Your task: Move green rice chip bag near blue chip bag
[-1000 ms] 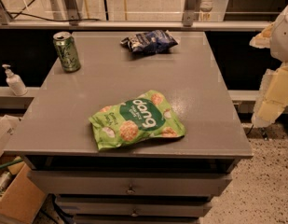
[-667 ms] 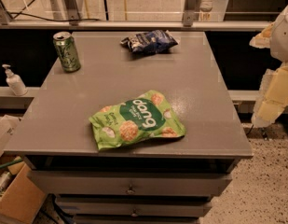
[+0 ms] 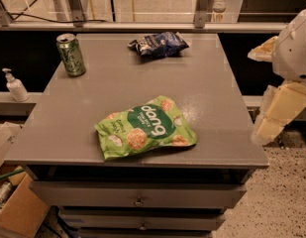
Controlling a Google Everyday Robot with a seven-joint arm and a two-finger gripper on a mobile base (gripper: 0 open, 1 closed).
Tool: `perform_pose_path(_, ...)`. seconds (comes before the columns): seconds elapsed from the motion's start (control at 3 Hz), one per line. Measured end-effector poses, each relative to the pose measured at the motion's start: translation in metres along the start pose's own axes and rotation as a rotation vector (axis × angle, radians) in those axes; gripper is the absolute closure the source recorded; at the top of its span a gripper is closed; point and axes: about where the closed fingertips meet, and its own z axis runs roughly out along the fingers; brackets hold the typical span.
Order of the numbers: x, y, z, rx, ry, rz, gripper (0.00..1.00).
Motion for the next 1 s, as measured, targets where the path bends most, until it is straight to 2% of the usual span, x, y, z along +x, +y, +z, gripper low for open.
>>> perform_pose_path(0.33, -0.029, 0.017, 0.019, -0.037, -0.087, -0.021, 0.00)
perform_pose_path(0.67, -0.069, 0.037, 0.056, -0.099, -0.194, -0.027, 0.00)
perform_pose_path(1.0, -0.069, 0.037, 0.056, -0.099, -0.194, -0.027, 0.00)
